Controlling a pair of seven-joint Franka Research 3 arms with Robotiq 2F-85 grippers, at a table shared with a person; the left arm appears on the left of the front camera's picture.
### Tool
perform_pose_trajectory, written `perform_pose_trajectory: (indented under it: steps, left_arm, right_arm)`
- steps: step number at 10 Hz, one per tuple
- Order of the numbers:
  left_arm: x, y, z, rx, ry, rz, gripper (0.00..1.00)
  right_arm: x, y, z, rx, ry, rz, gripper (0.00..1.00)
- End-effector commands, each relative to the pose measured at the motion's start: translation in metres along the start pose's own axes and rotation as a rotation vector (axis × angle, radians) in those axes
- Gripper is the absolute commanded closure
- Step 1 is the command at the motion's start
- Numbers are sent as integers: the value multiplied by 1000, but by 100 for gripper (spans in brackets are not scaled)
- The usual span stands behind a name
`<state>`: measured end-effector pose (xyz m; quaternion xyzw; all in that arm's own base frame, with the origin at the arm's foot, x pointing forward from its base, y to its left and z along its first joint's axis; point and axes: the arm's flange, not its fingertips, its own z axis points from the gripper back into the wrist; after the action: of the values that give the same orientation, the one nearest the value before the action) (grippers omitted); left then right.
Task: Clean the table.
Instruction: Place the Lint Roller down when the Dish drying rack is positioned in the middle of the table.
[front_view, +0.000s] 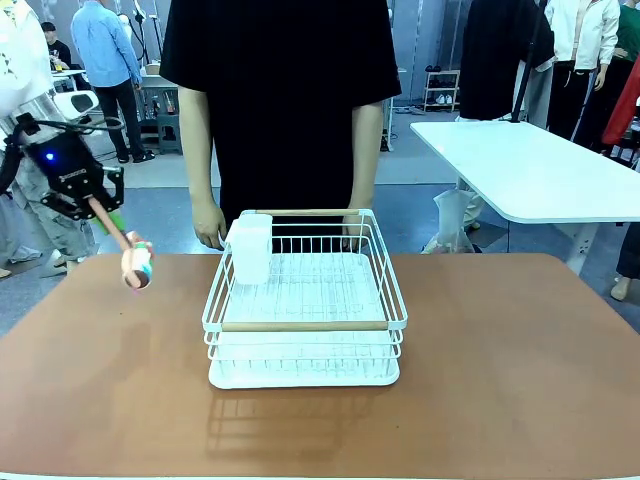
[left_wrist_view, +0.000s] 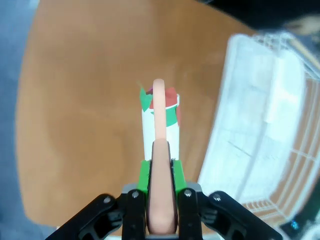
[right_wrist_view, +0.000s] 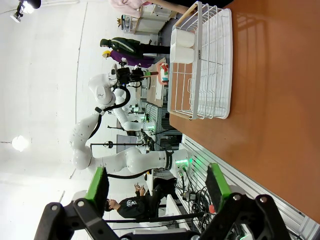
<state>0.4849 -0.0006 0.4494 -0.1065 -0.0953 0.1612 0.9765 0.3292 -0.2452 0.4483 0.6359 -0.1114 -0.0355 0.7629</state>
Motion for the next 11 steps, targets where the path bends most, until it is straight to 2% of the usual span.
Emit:
perform_pose_trajectory:
  steps: [1, 2, 4, 5, 7, 8, 10, 11]
  left_arm:
    - [-26, -1, 16, 140, -81, 244, 79]
    - [-27, -1, 20, 161, -129, 408, 79]
    - [-36, -7, 9, 106, -98, 620, 79]
    - [-37, -12, -3, 54, -37, 722, 79]
    - [-41, -22, -23, 21, -65, 876, 79]
    - [-40, -23, -23, -14, -130, 957, 79]
    - [-51, -27, -31, -56, -209, 997, 79]
    - [-54, -29, -38, -38, -195, 989, 79]
  right_arm:
    - [-1, 4, 0, 9, -4, 5, 0]
    - [-1, 4, 0, 9, -4, 5, 0]
    - [-1, 4, 0, 9, -4, 5, 0]
    - [-1, 4, 0, 9, -4, 5, 0]
    - [-1, 4, 0, 9, -4, 5, 0]
    - [-1, 4, 0, 9, -4, 5, 0]
    - [-1, 4, 0, 9, -4, 5, 0]
    - [-1, 4, 0, 9, -4, 5, 0]
